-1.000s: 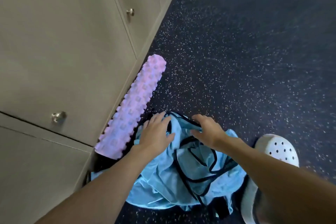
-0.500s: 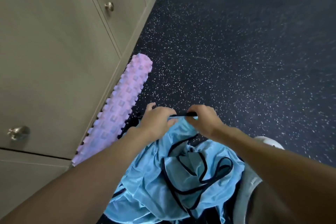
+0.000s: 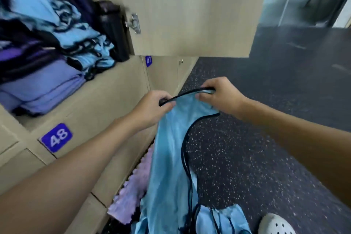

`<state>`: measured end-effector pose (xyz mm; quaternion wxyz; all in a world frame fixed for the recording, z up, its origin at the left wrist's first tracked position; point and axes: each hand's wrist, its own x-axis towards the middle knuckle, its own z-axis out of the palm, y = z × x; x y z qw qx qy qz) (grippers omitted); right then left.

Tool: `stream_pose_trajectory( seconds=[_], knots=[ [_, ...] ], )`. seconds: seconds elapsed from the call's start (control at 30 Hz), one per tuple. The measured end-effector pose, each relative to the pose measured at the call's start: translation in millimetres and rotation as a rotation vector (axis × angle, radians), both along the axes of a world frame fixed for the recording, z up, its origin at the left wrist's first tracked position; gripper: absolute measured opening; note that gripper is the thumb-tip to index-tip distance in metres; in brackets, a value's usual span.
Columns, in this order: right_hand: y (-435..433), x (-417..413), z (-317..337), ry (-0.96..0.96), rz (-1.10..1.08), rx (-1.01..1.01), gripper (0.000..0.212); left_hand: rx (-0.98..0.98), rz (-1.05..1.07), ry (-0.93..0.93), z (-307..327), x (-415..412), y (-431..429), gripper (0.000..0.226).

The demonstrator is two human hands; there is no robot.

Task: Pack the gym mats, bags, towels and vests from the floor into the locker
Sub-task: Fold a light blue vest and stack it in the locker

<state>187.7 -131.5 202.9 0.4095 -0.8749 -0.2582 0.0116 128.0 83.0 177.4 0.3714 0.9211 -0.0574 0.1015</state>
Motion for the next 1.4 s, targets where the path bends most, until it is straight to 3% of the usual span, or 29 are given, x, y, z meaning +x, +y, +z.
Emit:
stream_pose_trajectory(
  seconds=[0.17, 0.3, 0.4, 0.6, 0.8, 0.93, 1.17, 1.23, 1.33, 1.4],
  knots=[
    [22, -35, 100, -0.133, 0.129, 0.189, 0.030, -0.058, 0.061, -0.107, 90, -31, 14, 0.018],
    [39, -57, 135, -0.170, 0.185, 0.259, 0.032, -0.174, 0.044, -0.198, 132, -61, 12, 0.010],
    [46, -68, 137, -0.143, 0.241, 0.276, 0.024, -0.229, 0.021, -0.223, 143, -78, 5, 0.002],
    [52, -71, 103, -0.088, 0.258, 0.346, 0.028, -0.229, 0.045, -0.201, 126, -91, 2, 0.018],
    [57, -64, 88, -0.057, 0.219, 0.350, 0.020, -0.256, 0.118, -0.170, 110, -90, 6, 0.026],
    [61, -62, 86, -0.075, 0.212, 0.374, 0.014, -0.274, 0.127, -0.151, 103, -94, 11, 0.017],
    [64, -76, 87, -0.083, 0.258, 0.425, 0.011, -0.376, 0.033, -0.211, 120, -109, 8, 0.064],
    [64, -79, 89, -0.088, 0.248, 0.440, 0.011, -0.328, 0.032, -0.242, 126, -108, 10, 0.058],
    [65, -83, 92, -0.097, 0.157, 0.477, 0.003, -0.316, 0.051, -0.289, 135, -107, 6, 0.027],
    [66, -84, 92, -0.135, 0.050, 0.487, 0.021, -0.358, 0.123, -0.310, 139, -107, 2, 0.019]
  ],
)
